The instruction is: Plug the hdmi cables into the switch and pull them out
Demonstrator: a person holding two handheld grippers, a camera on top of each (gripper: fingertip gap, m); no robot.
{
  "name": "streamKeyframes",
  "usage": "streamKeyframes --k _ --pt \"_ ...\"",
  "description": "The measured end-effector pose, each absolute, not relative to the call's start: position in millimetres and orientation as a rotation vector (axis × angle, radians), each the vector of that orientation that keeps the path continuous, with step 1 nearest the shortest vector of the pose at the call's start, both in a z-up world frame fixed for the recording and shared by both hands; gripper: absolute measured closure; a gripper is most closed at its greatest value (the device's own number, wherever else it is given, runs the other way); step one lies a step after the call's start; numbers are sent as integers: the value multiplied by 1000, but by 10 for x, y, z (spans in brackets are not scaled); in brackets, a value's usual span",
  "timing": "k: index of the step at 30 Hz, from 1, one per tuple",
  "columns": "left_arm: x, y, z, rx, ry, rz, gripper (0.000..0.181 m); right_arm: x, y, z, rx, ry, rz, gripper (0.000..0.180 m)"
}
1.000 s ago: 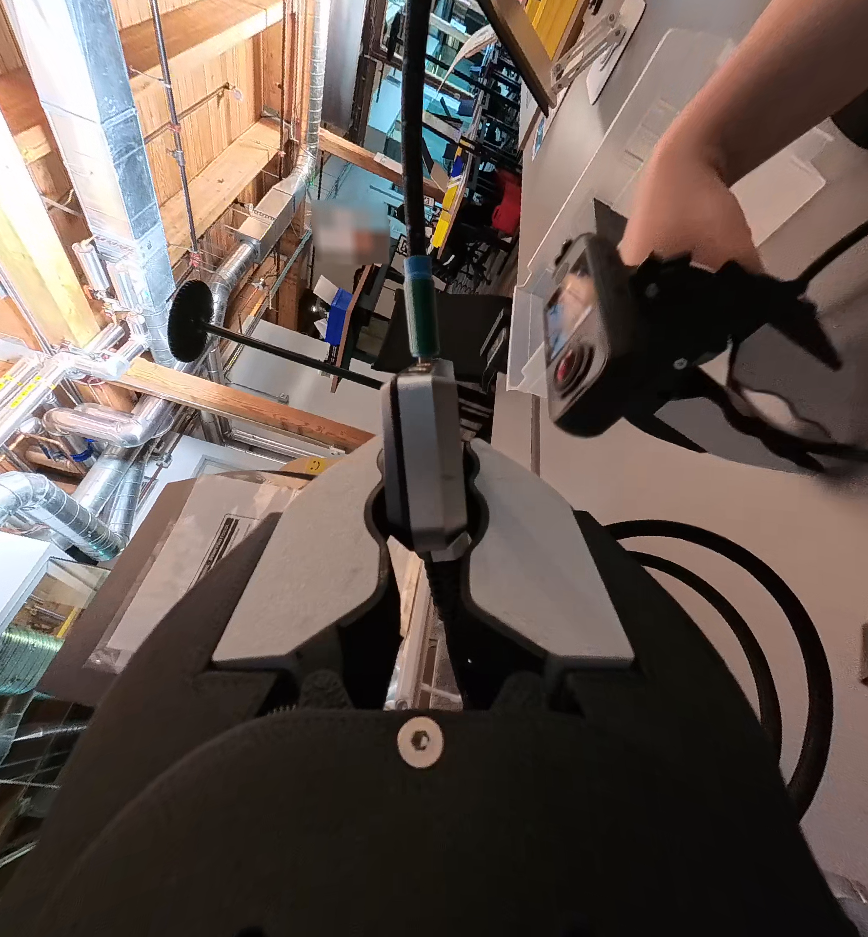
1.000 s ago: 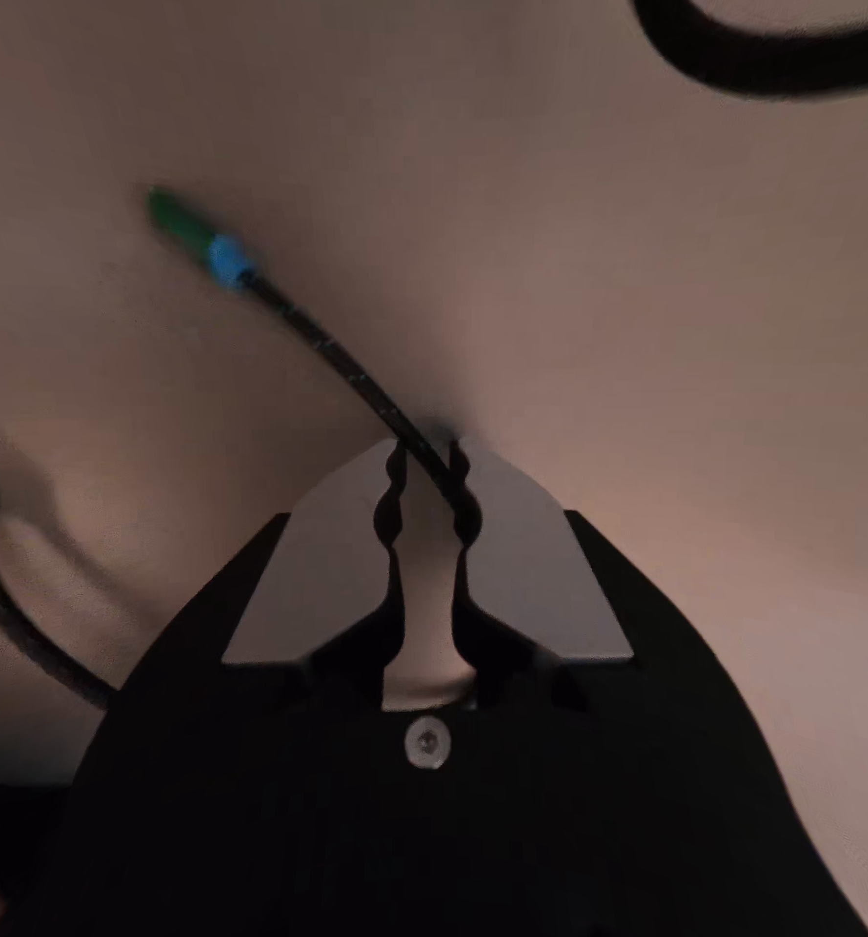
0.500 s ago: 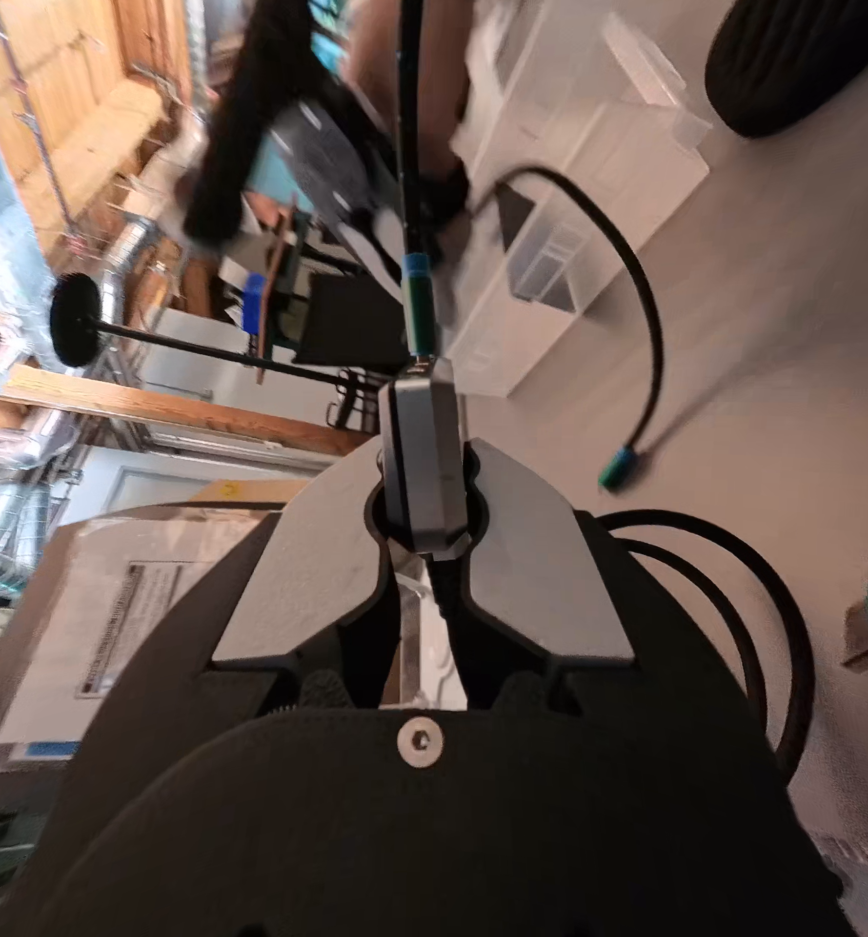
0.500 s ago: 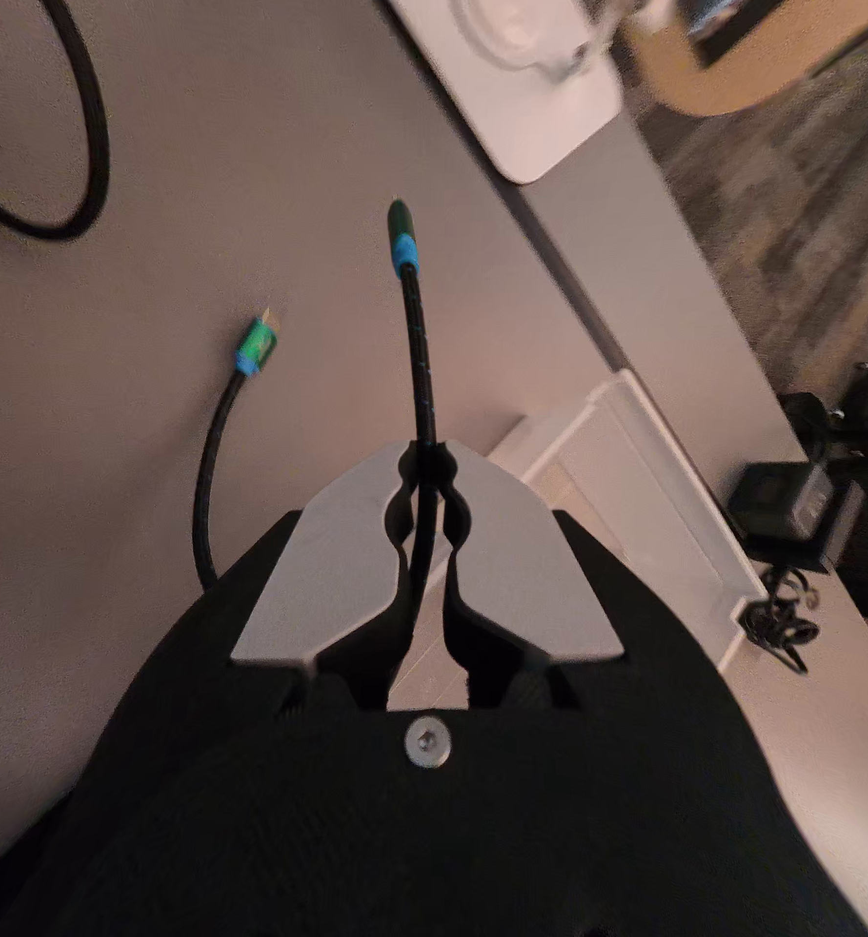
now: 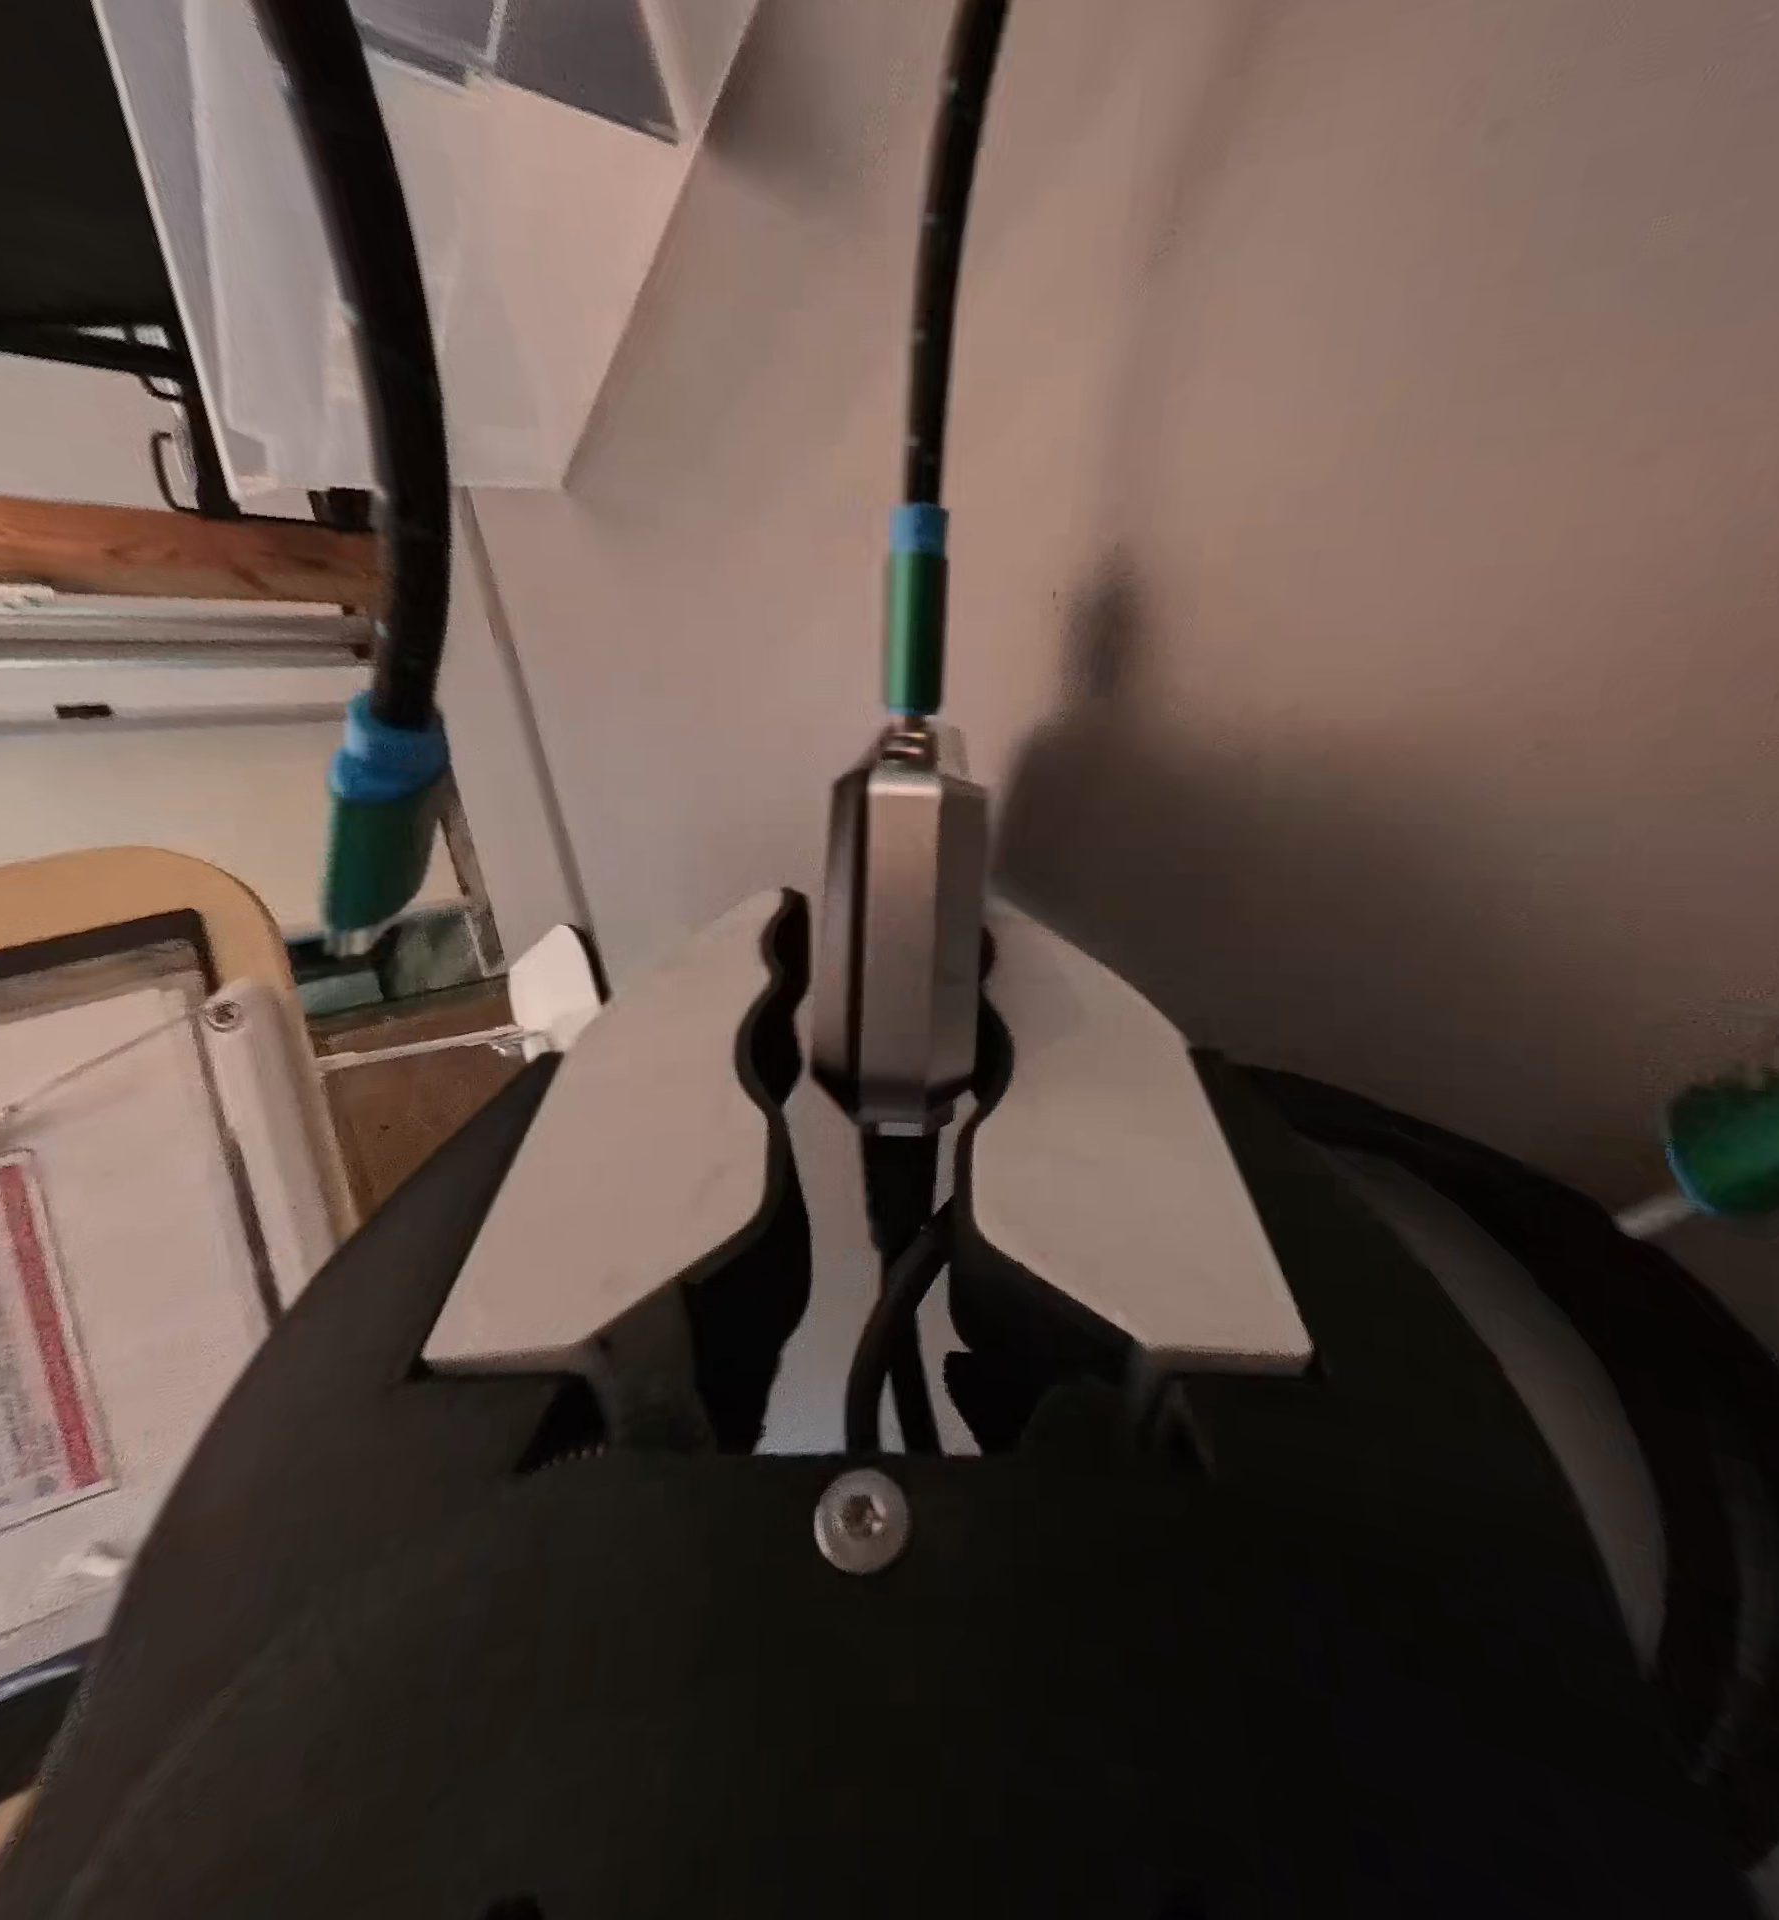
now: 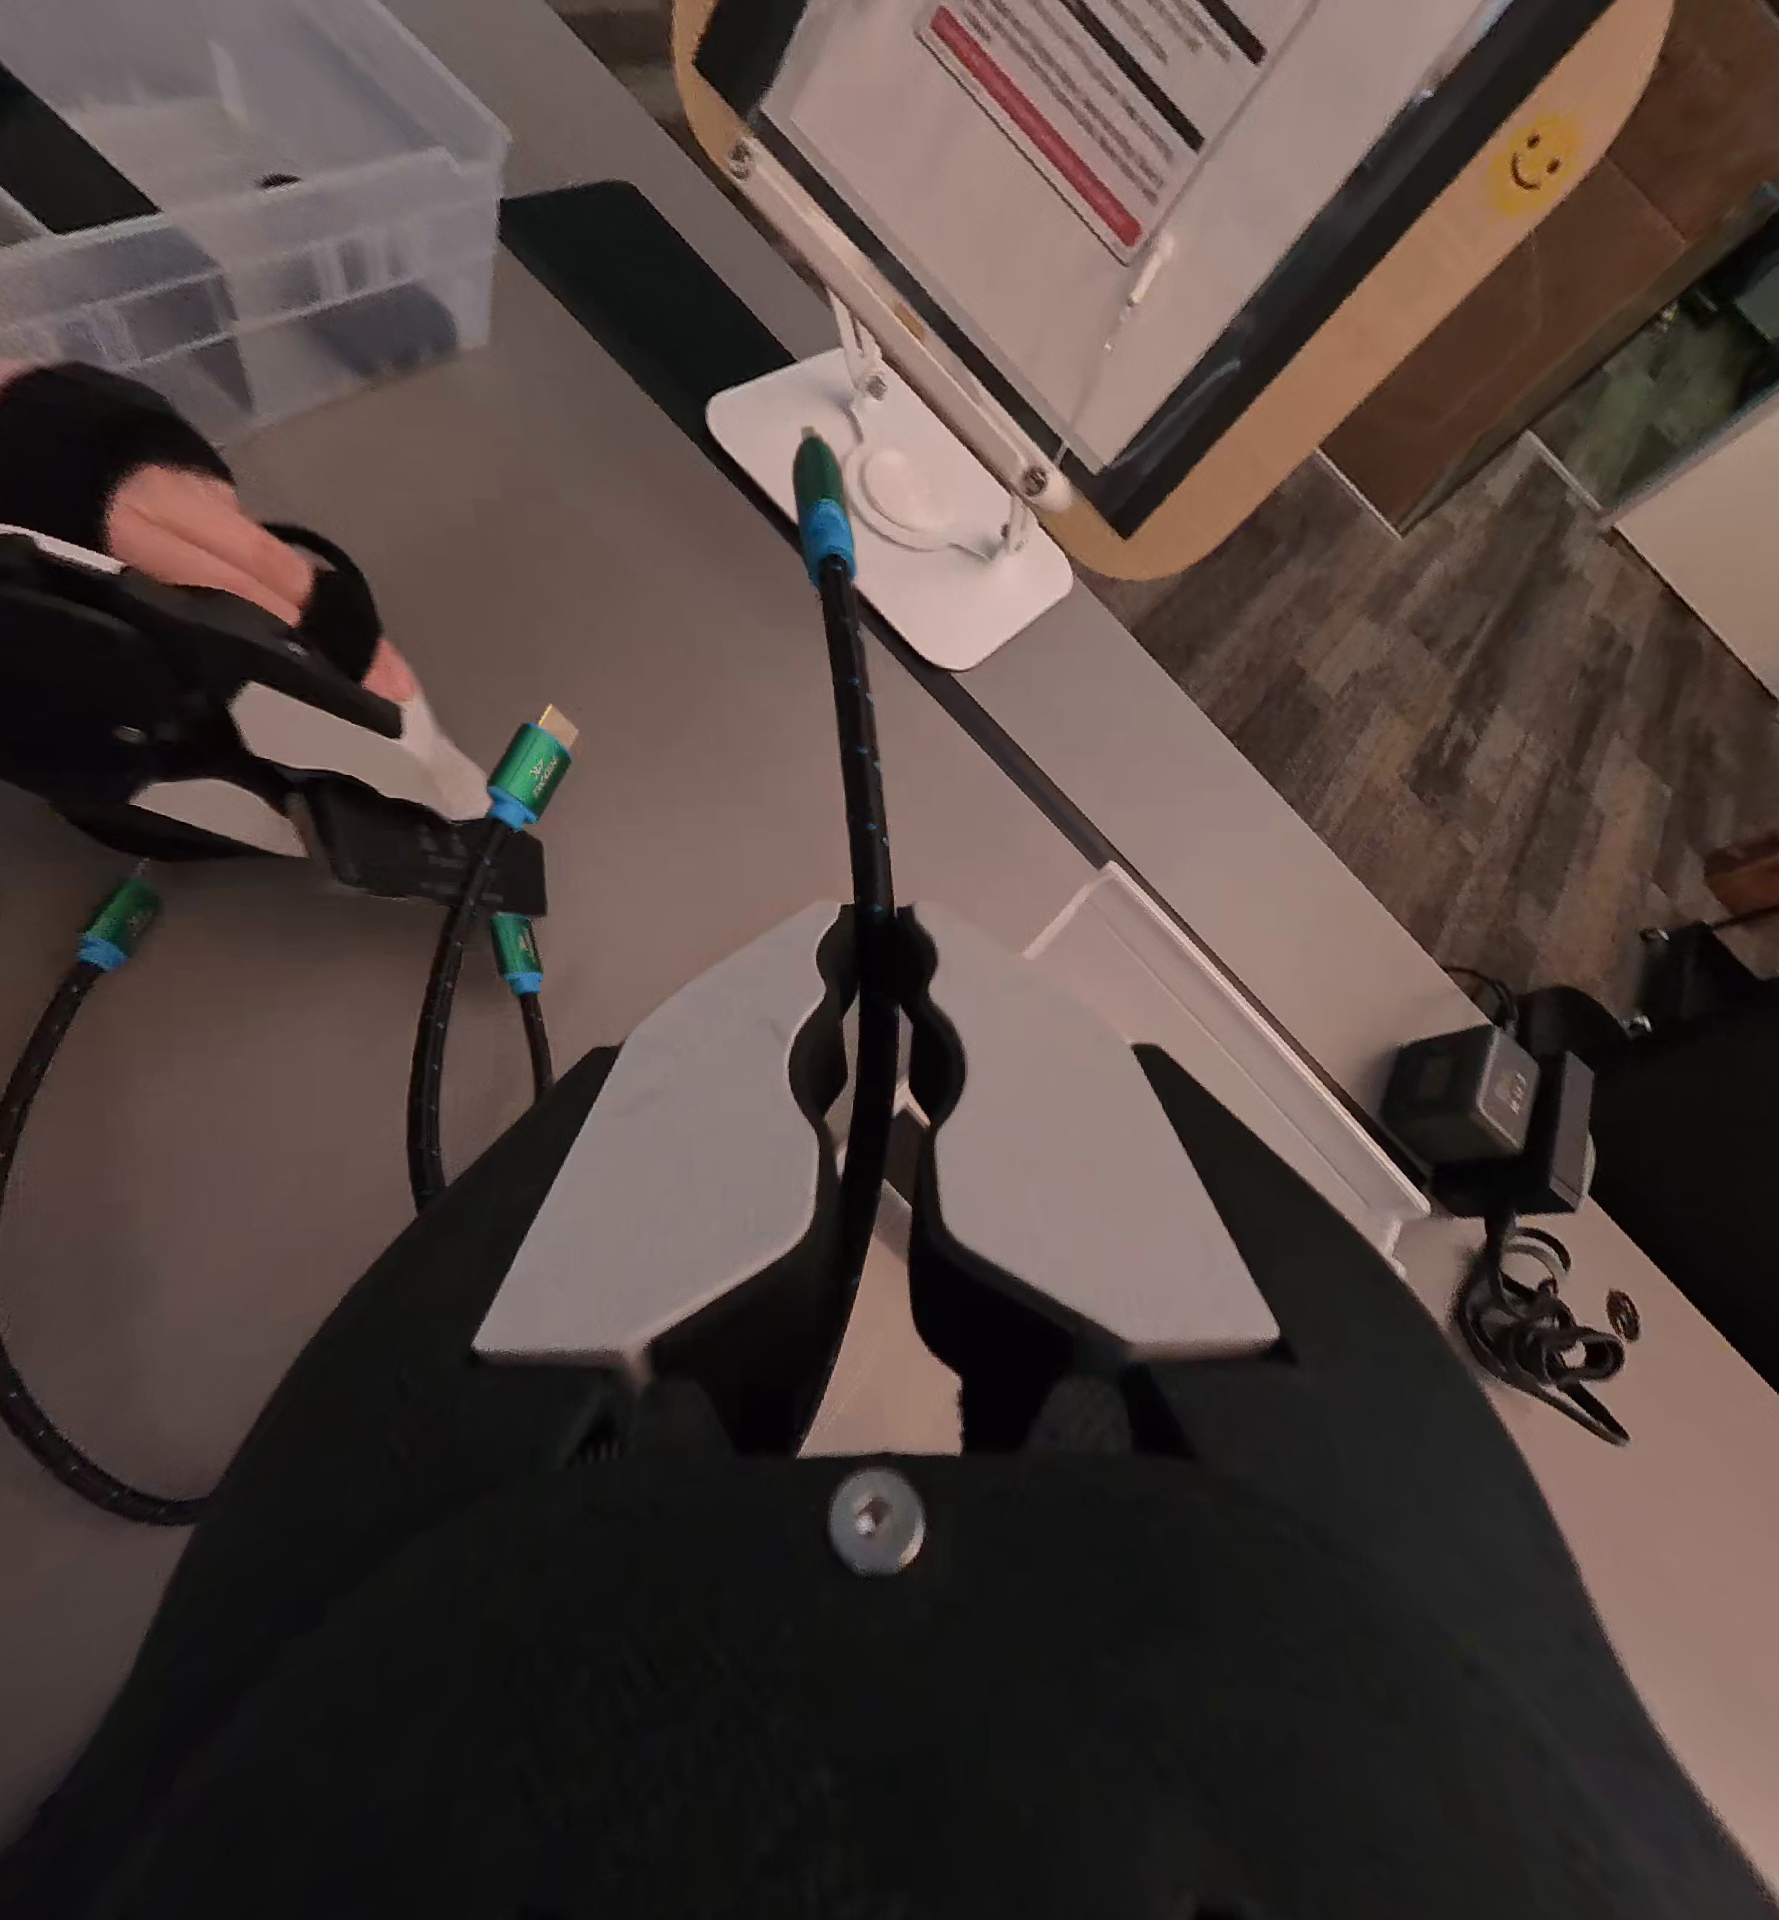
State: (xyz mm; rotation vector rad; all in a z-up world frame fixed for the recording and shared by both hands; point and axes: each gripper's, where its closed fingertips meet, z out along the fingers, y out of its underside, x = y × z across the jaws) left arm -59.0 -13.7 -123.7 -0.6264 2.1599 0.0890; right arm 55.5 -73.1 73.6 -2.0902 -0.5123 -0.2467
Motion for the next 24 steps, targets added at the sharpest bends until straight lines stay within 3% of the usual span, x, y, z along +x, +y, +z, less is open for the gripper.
streamKeyframes --k 3,8,15,18,22,24 --pt "-535 -153 -1204 -707 2106 16 120 522 -743 723 -2085 -545 -221 172" --pt "-595 -289 -1010 -785 2111 -215 96 592 -780 773 -2049 -554 -216 172" --pt "-926 -546 -302 -863 2034 -815 97 590 -899 899 -1967 -550 -72 172" --pt "-957 -483 -152 -889 1974 -844 95 470 -939 958 -1915 -582 48 172" --pt "-925 -319 521 -940 1591 -1065 122 167 -979 985 -1856 -701 195 172" --pt "-996 -384 797 -903 1488 -1236 124 -20 -978 984 -1836 -763 254 172"
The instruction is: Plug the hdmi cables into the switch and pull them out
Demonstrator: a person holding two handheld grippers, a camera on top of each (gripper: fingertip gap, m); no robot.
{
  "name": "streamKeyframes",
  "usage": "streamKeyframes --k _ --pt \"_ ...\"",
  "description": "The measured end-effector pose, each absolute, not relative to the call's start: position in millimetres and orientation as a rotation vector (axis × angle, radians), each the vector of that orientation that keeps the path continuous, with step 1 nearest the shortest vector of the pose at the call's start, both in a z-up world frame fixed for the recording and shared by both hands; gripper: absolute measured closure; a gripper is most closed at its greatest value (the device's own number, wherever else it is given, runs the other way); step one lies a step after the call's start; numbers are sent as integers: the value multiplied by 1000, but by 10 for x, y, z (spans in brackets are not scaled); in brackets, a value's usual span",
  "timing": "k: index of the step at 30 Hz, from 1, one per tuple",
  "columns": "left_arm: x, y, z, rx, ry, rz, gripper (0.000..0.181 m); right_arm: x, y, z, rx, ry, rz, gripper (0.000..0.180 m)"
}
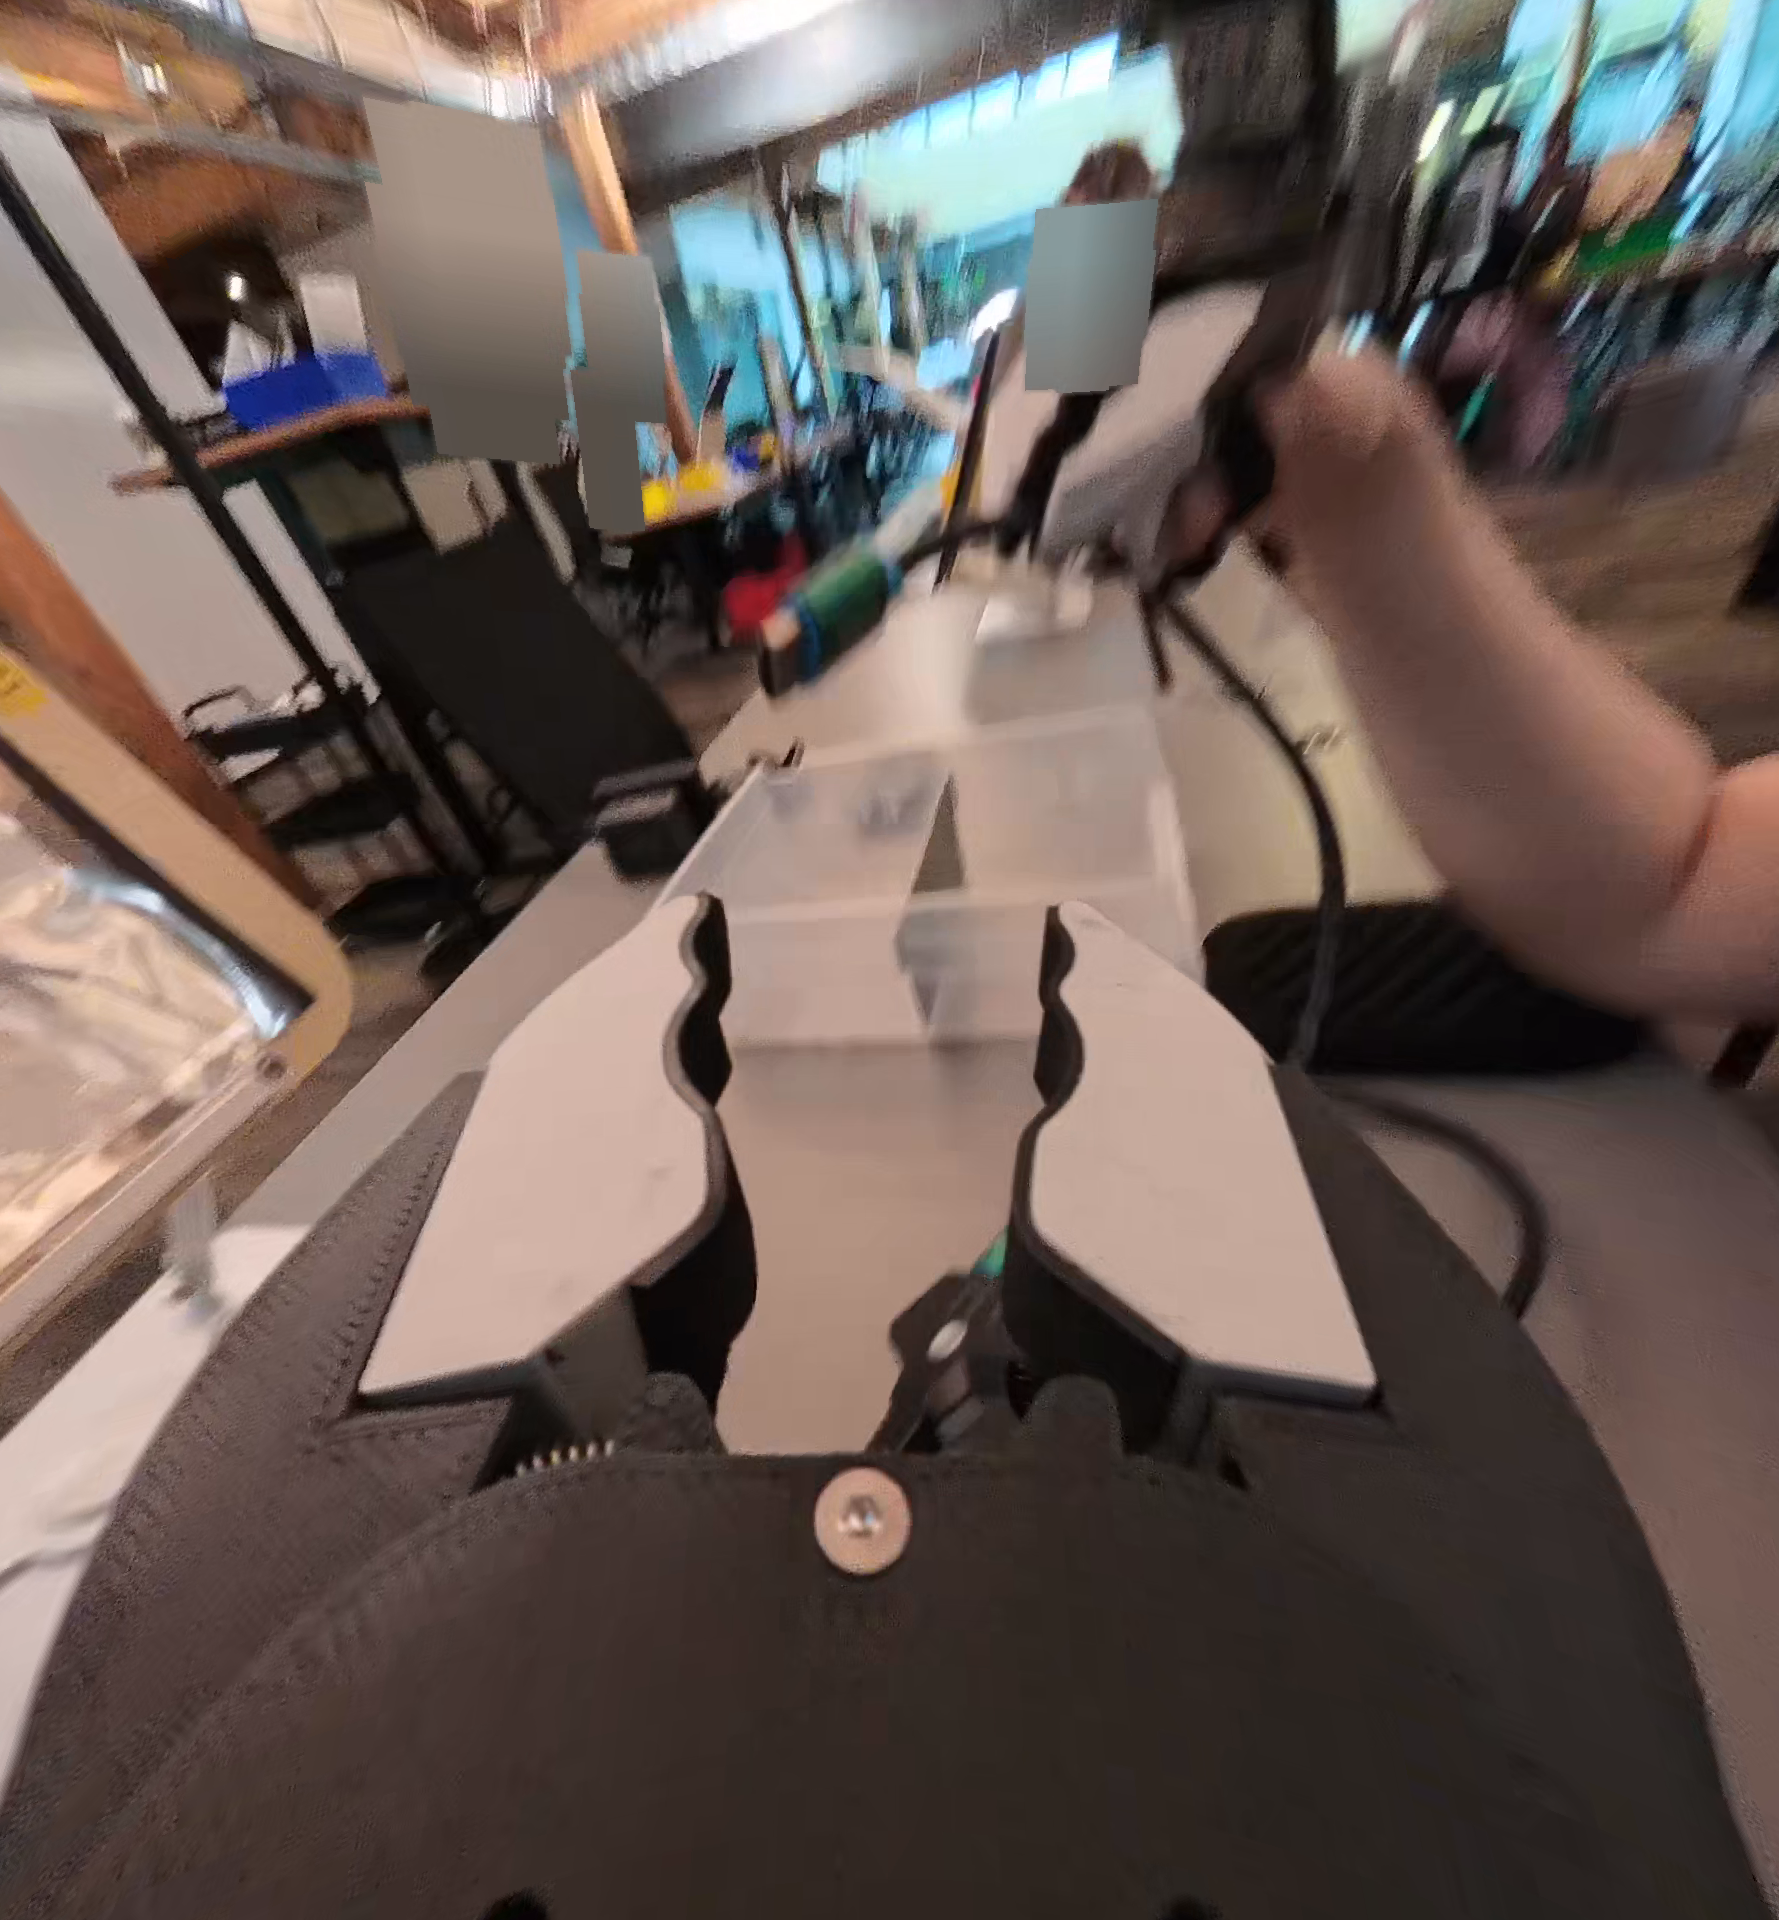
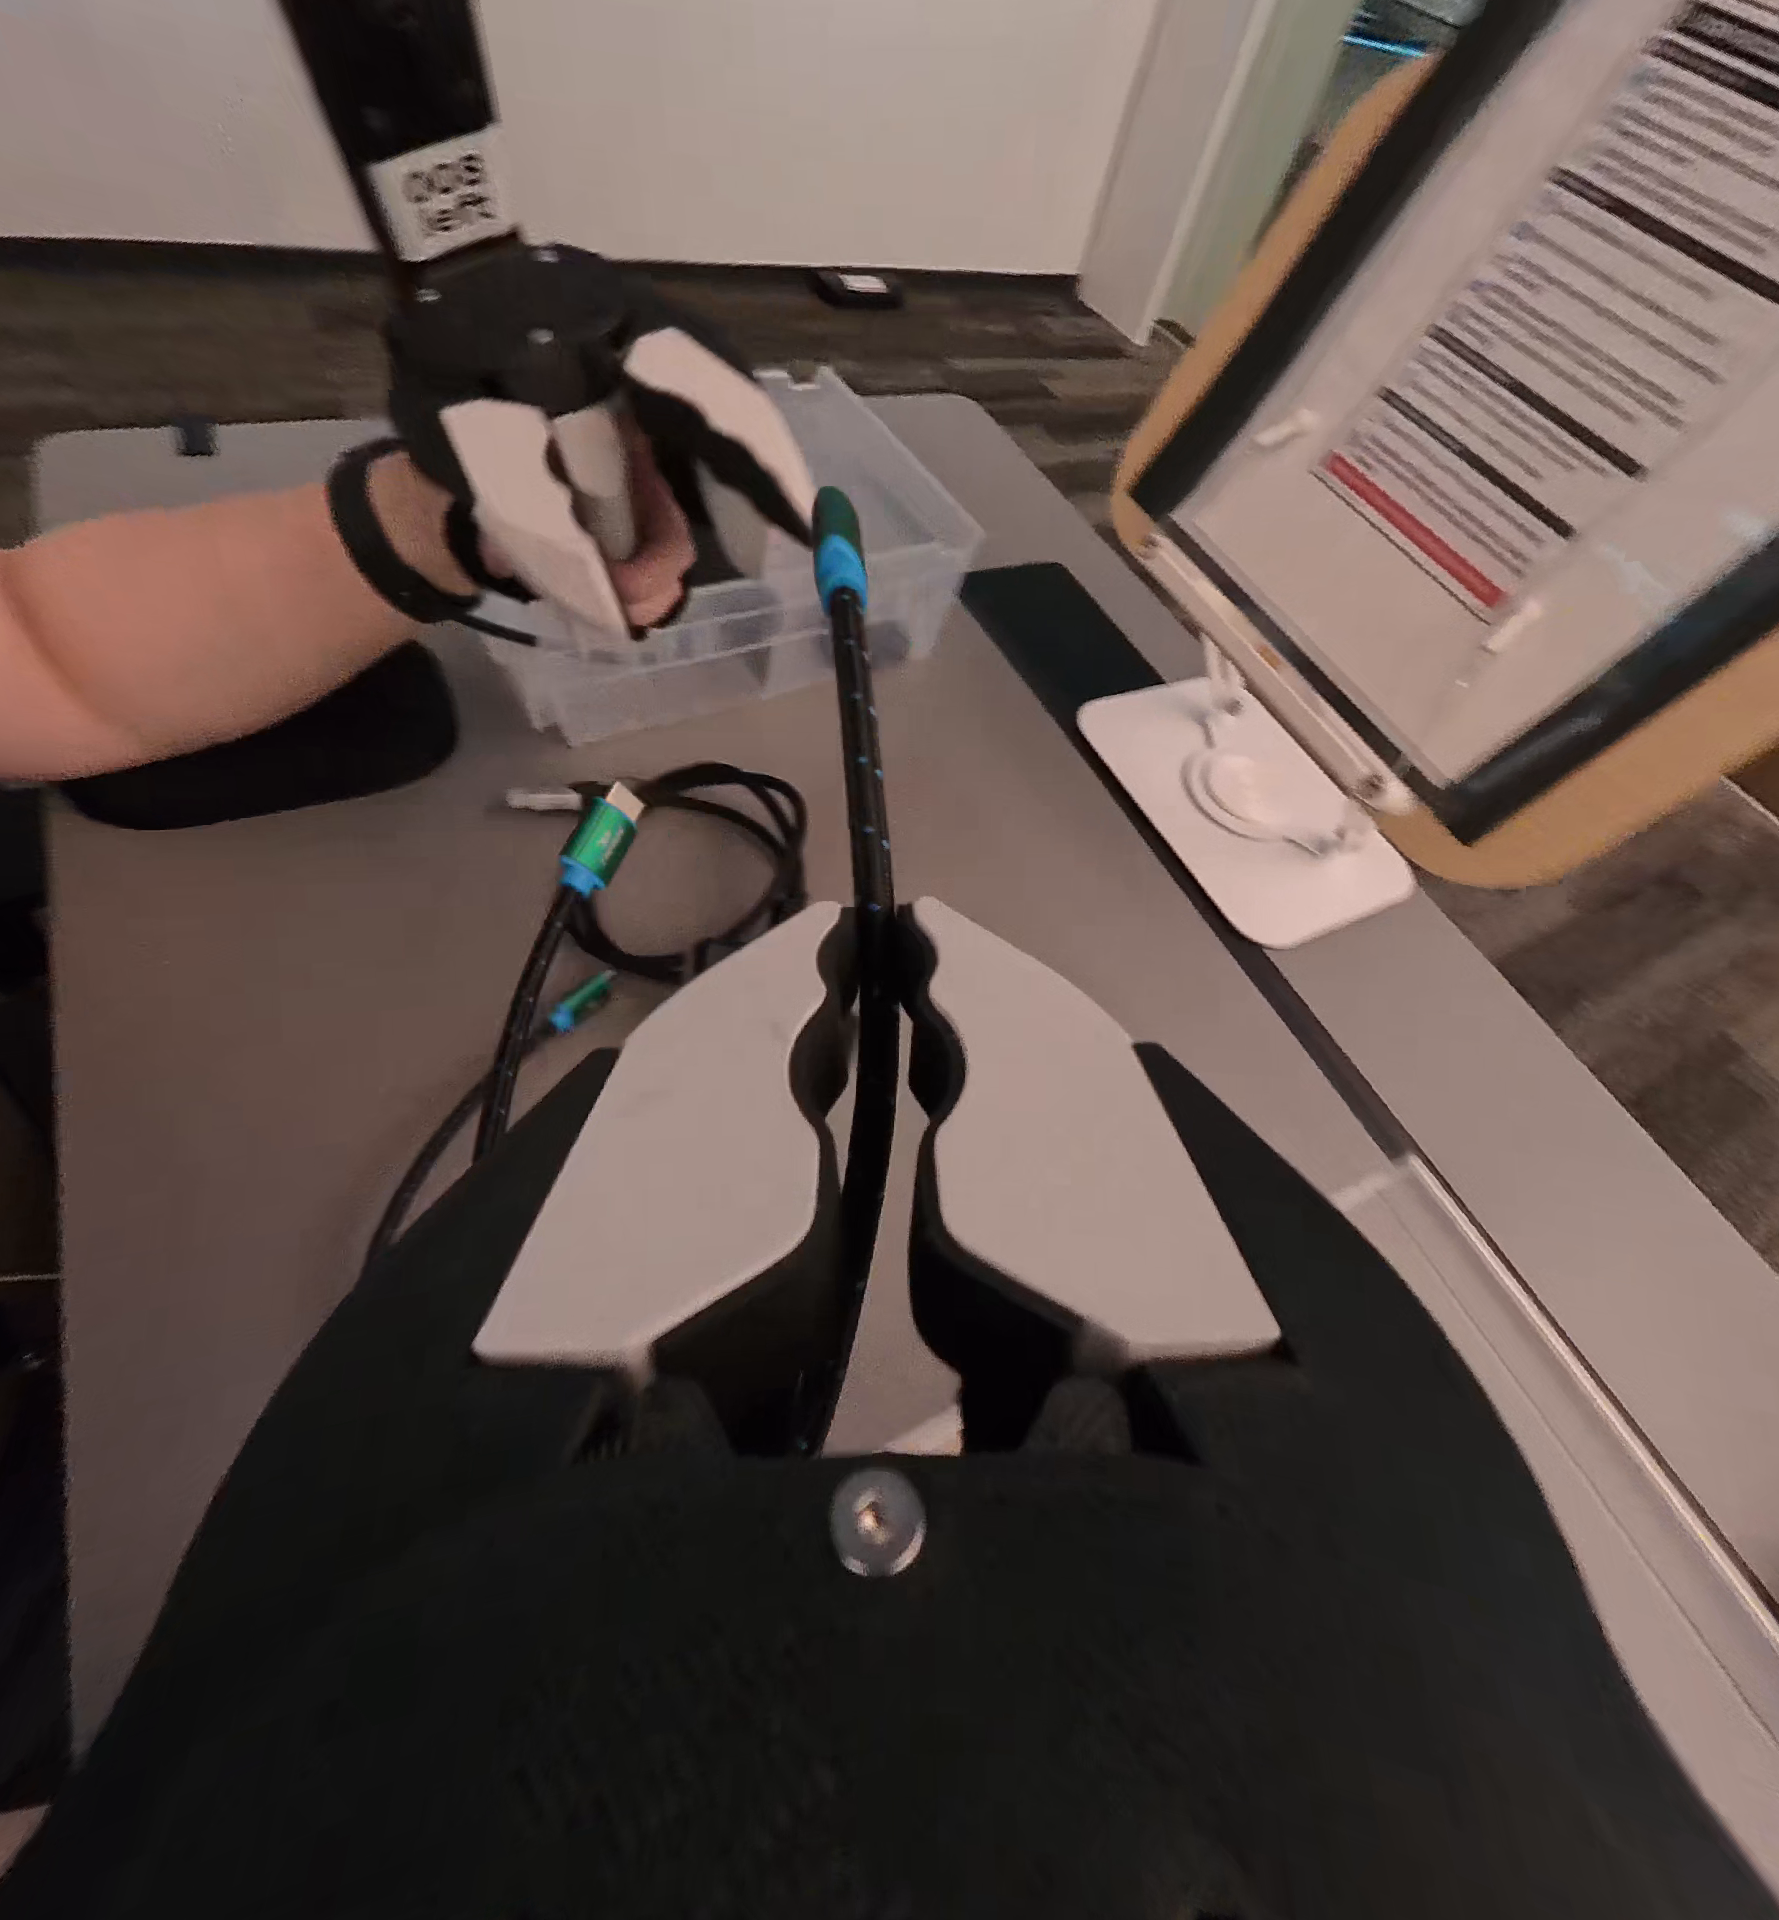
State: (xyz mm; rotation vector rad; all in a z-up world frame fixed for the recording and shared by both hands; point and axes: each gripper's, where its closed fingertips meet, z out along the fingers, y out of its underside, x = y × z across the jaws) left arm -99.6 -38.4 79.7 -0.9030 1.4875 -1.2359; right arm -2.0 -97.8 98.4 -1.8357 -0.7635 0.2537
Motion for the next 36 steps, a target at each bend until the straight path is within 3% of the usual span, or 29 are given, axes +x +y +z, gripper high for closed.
streamKeyframes --k 4,7,12,16,21,27,32,36 --pt "-1055 -406 969 -835 1411 -1211 130 -397 -970 932 -1825 -872 375 172" --pt "-1125 -563 999 -735 1452 -1269 166 -540 -935 859 -1842 -912 403 172" --pt "-1195 -610 1035 -761 1524 -1335 168 -595 -963 885 -1756 -982 438 172" --pt "-1260 -759 1161 -788 1561 -1389 170 -680 -1192 1214 -1257 -1142 297 139" --pt "-1324 -955 1307 -773 1561 -1469 170 -573 -1405 1655 -836 -987 424 146" --pt "-1298 -829 1275 -885 1545 -1467 170 -318 -1082 1762 -723 -677 733 143" --pt "-1373 -691 1264 -937 1558 -1457 170 66 -1135 1950 -627 -472 1179 155" --pt "-1413 -739 1377 -914 1513 -1540 170 218 -663 1713 -835 -362 595 156"
